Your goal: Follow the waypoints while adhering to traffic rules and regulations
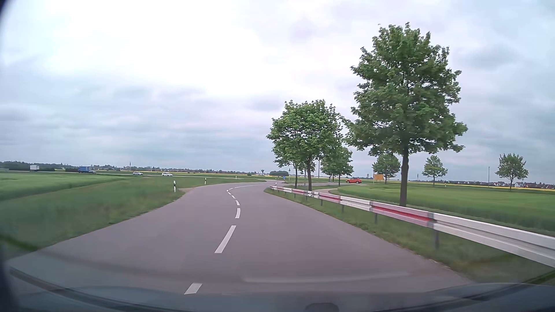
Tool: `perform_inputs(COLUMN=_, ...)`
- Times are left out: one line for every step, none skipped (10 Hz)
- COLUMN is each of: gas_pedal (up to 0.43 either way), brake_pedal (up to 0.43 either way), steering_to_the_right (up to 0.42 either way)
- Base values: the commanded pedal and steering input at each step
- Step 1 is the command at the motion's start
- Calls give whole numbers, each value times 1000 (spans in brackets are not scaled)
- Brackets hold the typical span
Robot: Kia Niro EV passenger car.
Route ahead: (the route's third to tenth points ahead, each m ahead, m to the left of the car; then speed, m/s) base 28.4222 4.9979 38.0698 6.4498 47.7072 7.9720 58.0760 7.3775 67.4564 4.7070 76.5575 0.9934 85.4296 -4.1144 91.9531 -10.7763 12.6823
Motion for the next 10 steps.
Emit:
perform_inputs(gas_pedal=59, brake_pedal=0, steering_to_the_right=-47)
perform_inputs(gas_pedal=59, brake_pedal=0, steering_to_the_right=-46)
perform_inputs(gas_pedal=47, brake_pedal=0, steering_to_the_right=-44)
perform_inputs(gas_pedal=39, brake_pedal=0, steering_to_the_right=-43)
perform_inputs(gas_pedal=28, brake_pedal=0, steering_to_the_right=-43)
perform_inputs(gas_pedal=28, brake_pedal=0, steering_to_the_right=-42)
perform_inputs(gas_pedal=28, brake_pedal=0, steering_to_the_right=-40)
perform_inputs(gas_pedal=28, brake_pedal=0, steering_to_the_right=-39)
perform_inputs(gas_pedal=28, brake_pedal=0, steering_to_the_right=-39)
perform_inputs(gas_pedal=28, brake_pedal=0, steering_to_the_right=-38)
